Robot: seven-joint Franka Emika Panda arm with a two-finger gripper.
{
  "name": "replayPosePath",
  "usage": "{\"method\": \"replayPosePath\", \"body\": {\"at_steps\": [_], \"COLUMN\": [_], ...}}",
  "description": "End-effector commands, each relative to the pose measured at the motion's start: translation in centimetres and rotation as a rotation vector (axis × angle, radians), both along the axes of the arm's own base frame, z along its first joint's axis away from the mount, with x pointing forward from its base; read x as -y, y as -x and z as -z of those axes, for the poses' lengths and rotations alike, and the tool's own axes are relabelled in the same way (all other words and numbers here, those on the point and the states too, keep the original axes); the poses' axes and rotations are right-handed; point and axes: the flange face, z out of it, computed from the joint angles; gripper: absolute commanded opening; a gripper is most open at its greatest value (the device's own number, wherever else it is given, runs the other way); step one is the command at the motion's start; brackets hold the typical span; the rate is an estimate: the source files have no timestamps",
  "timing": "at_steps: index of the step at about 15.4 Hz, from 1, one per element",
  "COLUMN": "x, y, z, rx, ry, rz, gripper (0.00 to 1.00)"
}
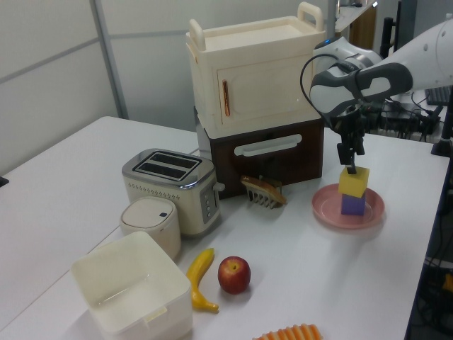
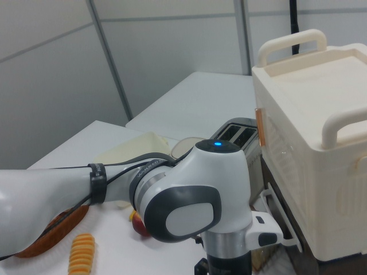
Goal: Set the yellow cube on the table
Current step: 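Close the gripper on the yellow cube and lift it off, then carry the yellow cube beside the plate and lower it onto the table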
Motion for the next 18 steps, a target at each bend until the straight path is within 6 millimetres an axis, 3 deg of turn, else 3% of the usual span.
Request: {"method": "replayPosePath", "body": {"at_steps": [1, 4, 7, 8, 9, 10, 11, 14, 16, 18], "x": [-0.7, -1.2, -1.2, -1.2, -1.2, -1.2, -1.4, -4.2, -8.6, -15.1], "y": [1.2, 1.3, 1.4, 1.3, 1.3, 1.2, 1.3, 0.6, -0.8, -3.0], "z": [0.5, 2.5, 3.1, 3.3, 3.4, 3.2, 2.8, 0.7, -0.9, -0.8], "rx": [-0.016, -0.002, 0.002, 0.000, -0.002, -0.002, -0.004, -0.004, 0.004, 0.007], "ry": [-0.007, -0.008, -0.007, -0.006, -0.007, -0.013, -0.020, -0.033, -0.030, -0.006], "rz": [-0.028, -0.044, -0.046, -0.047, -0.052, -0.070, -0.084, -0.102, -0.108, -0.108], "gripper": [1.00, 1.00, 1.00, 0.95, 0.64, 0.20, 0.00, 0.00, 0.00, 0.01]}}
